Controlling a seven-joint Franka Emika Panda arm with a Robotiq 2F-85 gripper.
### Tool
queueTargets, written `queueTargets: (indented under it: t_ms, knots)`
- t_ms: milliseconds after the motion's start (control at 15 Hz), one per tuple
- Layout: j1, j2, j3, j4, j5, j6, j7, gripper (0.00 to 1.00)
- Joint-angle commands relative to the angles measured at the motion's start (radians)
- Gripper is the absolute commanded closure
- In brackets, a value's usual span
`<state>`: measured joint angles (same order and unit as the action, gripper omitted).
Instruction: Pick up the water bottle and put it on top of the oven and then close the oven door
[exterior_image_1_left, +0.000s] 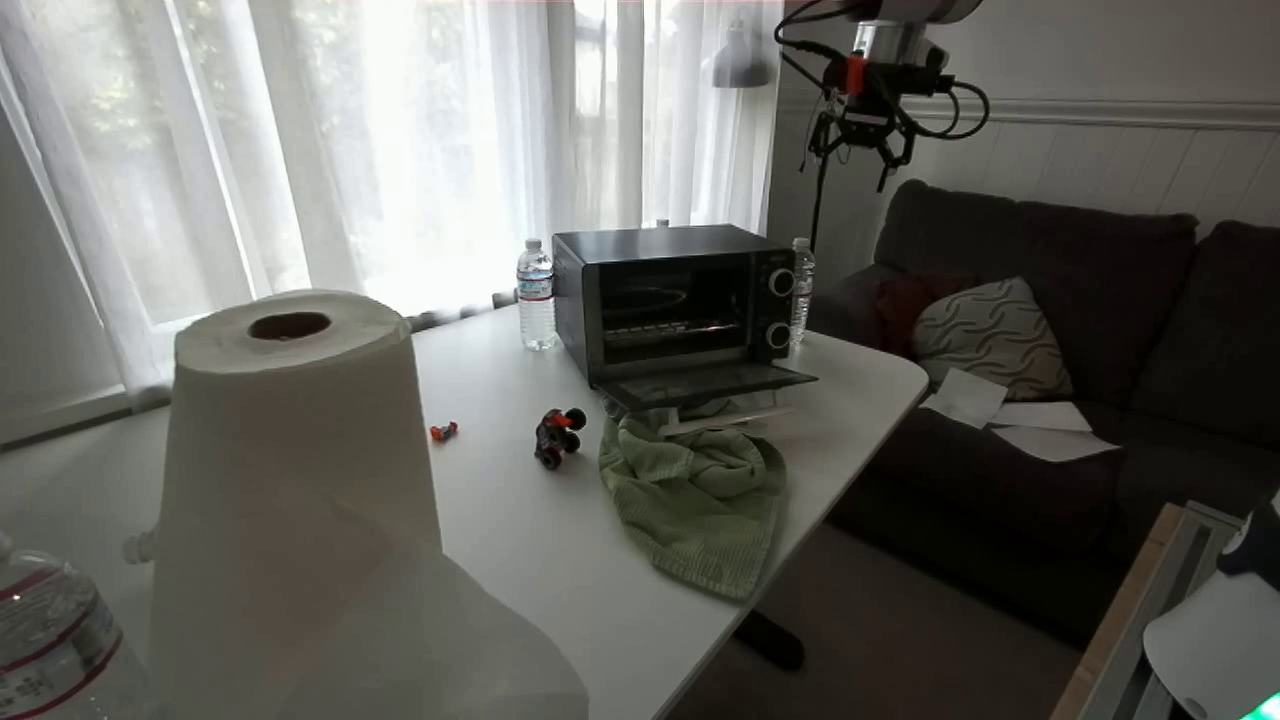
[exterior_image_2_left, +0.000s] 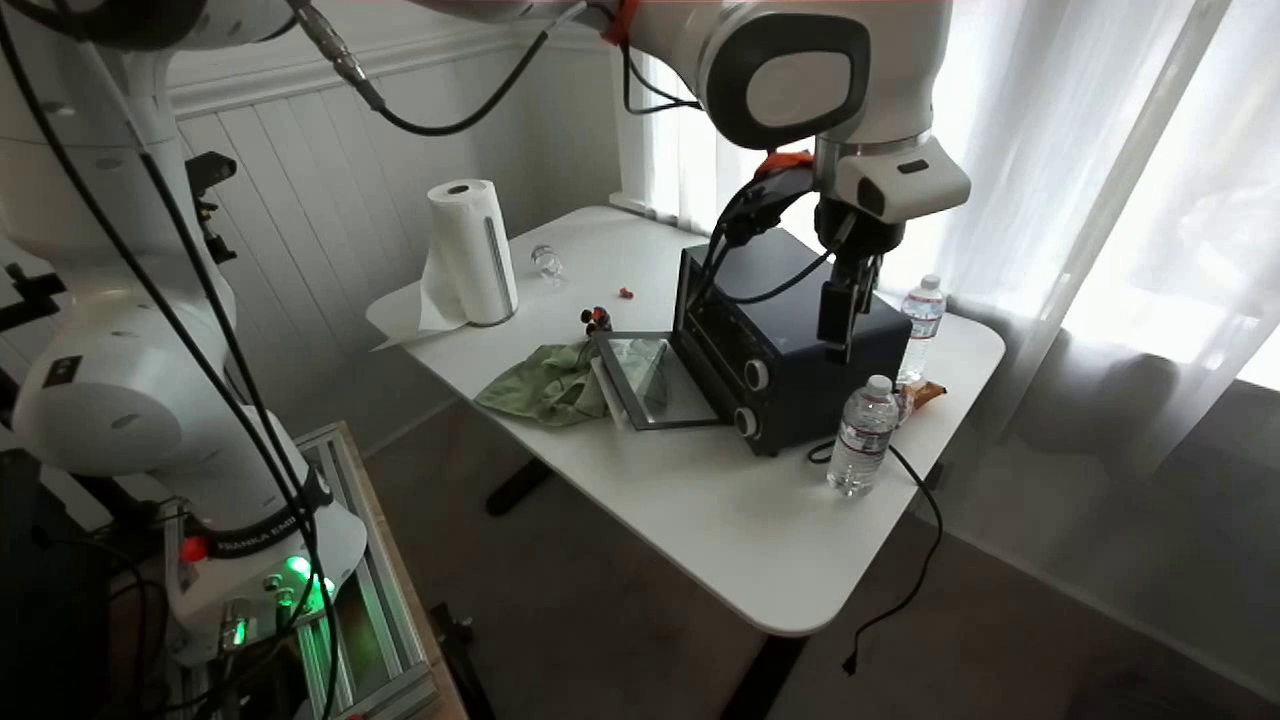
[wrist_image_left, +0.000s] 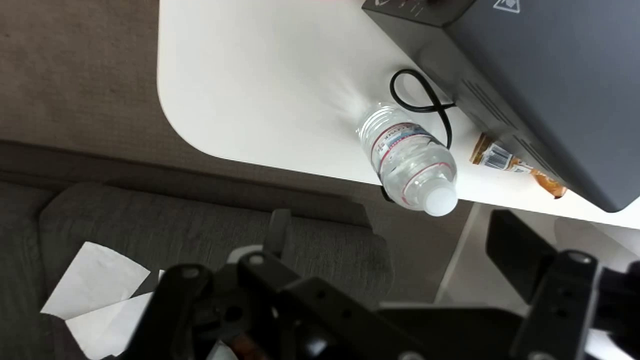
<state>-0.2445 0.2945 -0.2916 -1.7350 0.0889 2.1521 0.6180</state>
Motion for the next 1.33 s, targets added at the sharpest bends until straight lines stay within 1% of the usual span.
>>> queueTargets:
  t_ms: [0, 333, 733, 933, 1267]
  knots:
    - [0.000, 0.001, -0.001, 0.006, 0.001, -0.005, -0.002, 0.00]
    - [0.001, -0.004, -0.001, 0.007, 0.001, -0.005, -0.002, 0.00]
    - [-0.003, 0.086, 0.022, 0.058, 0.024, 0.047, -0.063, 0.00]
    - [-0.006, 0.135, 0.022, 0.091, 0.026, 0.064, -0.066, 0.00]
    - [-0.027, 0.224, 0.028, 0.175, 0.061, 0.066, -0.075, 0.00]
